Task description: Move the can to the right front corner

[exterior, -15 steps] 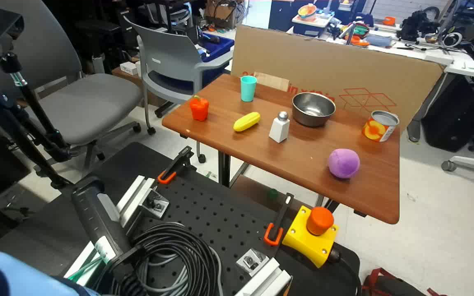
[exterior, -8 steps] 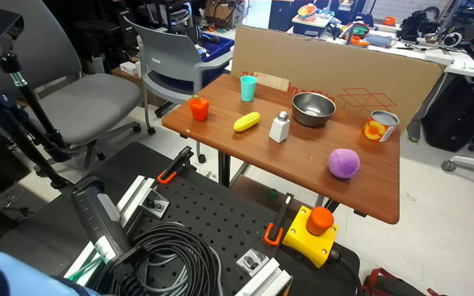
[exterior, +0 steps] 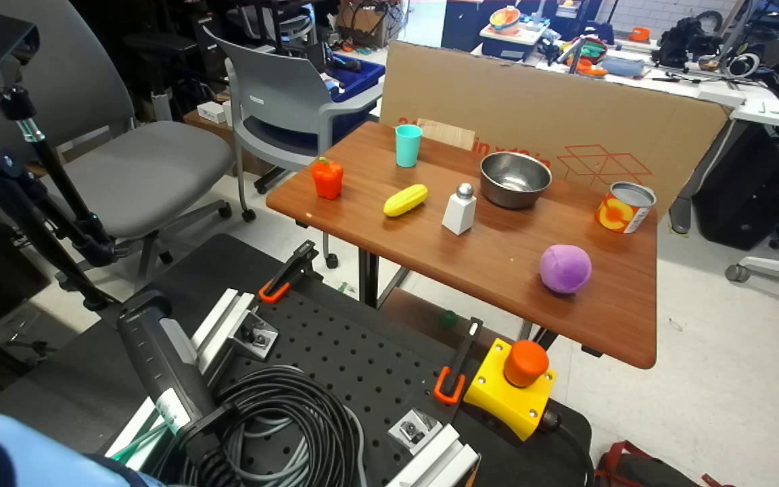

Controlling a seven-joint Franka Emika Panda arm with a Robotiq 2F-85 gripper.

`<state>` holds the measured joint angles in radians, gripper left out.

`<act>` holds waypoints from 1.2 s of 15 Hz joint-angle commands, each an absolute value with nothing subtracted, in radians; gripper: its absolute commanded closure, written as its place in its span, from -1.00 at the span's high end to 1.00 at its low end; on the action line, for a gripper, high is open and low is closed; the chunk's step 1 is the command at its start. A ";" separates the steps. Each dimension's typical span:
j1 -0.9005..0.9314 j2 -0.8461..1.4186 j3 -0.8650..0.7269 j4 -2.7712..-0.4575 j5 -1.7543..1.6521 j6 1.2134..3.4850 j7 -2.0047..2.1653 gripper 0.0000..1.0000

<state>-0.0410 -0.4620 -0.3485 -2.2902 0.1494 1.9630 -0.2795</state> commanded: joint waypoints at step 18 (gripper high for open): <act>-0.099 0.081 -0.247 -2.012 0.182 2.417 -0.204 1.00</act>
